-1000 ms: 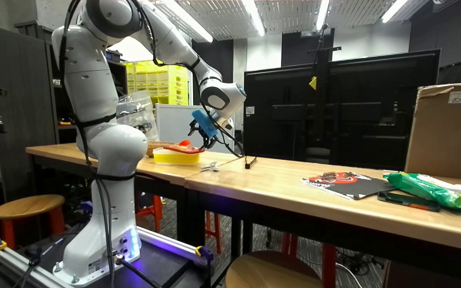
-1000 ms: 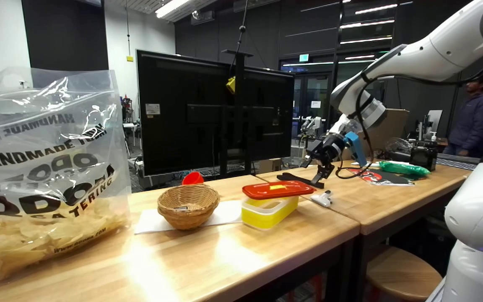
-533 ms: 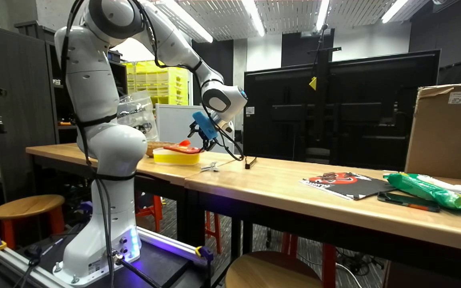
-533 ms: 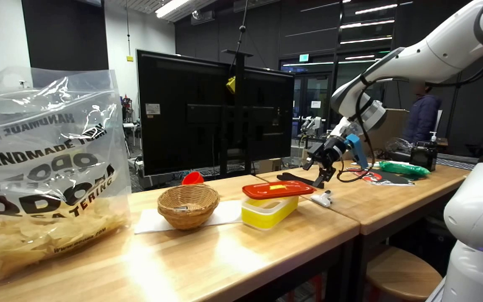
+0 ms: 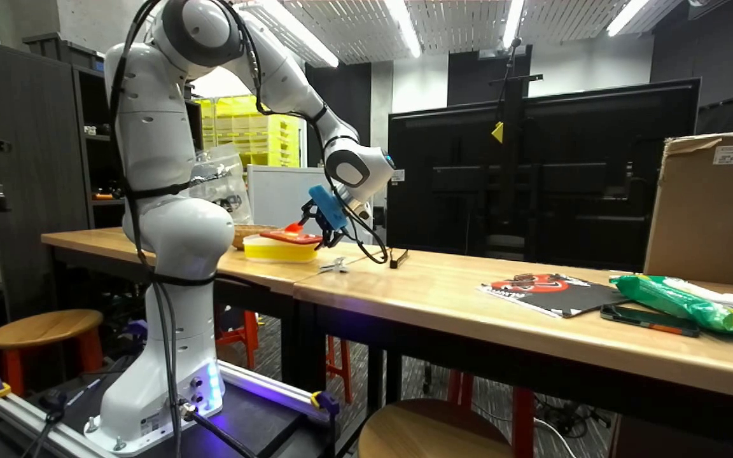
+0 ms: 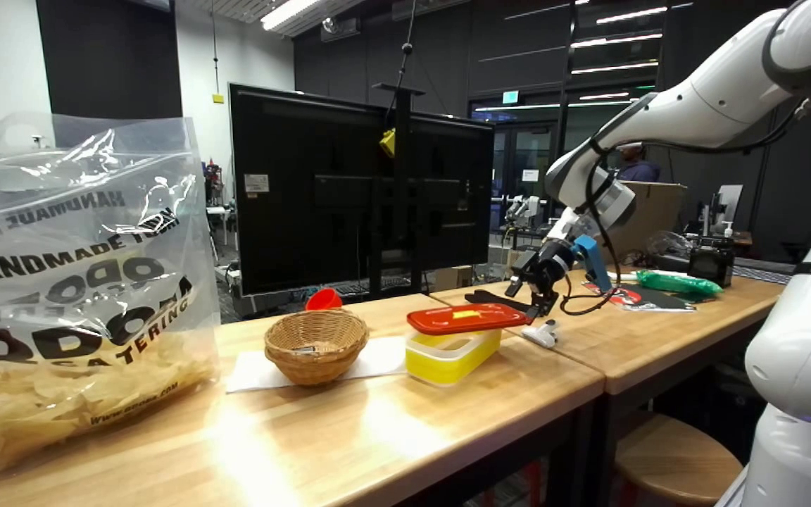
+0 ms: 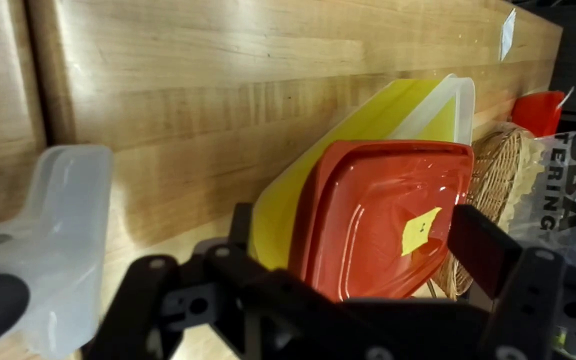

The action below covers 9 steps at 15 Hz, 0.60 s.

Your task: Pick up the red lunch box lid and put it fully on the table

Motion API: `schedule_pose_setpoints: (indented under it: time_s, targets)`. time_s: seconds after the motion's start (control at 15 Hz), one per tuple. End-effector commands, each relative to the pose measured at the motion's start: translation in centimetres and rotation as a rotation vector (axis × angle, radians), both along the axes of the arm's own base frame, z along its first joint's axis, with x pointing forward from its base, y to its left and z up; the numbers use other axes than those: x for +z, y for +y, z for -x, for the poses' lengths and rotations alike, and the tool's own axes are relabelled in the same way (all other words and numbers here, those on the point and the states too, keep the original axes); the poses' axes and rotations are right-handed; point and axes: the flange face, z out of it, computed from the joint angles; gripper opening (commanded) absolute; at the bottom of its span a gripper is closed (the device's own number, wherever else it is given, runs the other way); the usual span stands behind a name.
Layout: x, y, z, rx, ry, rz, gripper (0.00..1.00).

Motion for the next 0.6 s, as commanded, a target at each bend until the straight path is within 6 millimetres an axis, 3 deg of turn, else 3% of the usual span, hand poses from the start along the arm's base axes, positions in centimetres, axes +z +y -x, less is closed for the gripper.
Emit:
schedule_pose_setpoints:
  time_s: [0.0,0.07,0.53]
  targets:
    - [0.01,-0.1,-0.74,0.015,-0.001,-0.014,0.92]
    - [0.01,-0.08,-0.72,0.016,0.001,-0.013,0.73]
    - [0.34,-0.13,-1.08,0.017,-0.006,0.0,0.21]
